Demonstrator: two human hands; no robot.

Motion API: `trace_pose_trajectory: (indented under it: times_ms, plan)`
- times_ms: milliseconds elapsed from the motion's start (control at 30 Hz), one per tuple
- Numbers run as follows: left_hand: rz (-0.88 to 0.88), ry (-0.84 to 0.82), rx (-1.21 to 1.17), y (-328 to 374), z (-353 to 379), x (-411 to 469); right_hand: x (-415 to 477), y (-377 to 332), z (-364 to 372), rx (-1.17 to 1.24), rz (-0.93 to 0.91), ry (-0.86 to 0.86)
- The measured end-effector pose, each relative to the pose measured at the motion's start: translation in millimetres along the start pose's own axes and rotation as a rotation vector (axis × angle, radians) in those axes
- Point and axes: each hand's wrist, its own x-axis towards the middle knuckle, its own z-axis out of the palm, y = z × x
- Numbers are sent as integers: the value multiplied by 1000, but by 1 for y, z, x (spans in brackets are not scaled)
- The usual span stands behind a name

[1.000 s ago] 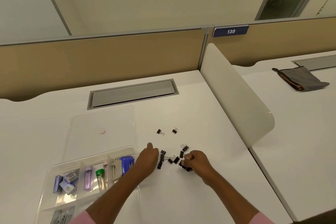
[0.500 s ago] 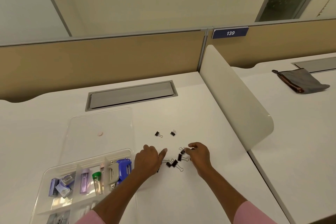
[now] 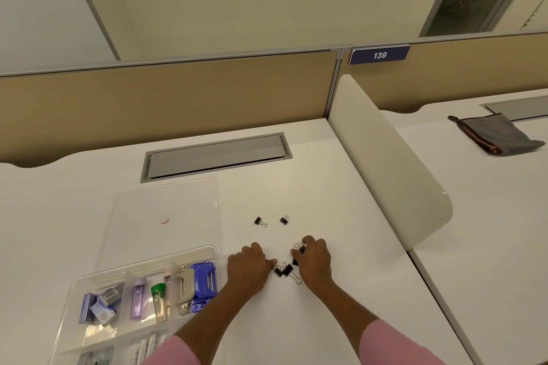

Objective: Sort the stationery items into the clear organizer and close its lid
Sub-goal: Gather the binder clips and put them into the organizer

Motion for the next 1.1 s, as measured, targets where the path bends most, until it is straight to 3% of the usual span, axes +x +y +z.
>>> trace_pose_trajectory:
  times_ms: [167,300,633,867,1100]
  plan:
    - [33,-48,-94,5,-2,9,4,0,0,-112,-48,-10]
    - [35,-57,-156,7,-3,10,10,-1,-3,-67,-8,-25]
    - [-3,-144,-349,2,-12,13,8,4,-25,602,181,-58]
    - [20,-95,-406,-3,-18,-4,-7,17,-18,130,-95,-181]
    - [67,3,-268,-2,-13,-24,-18,22,-3,-7,-134,-170]
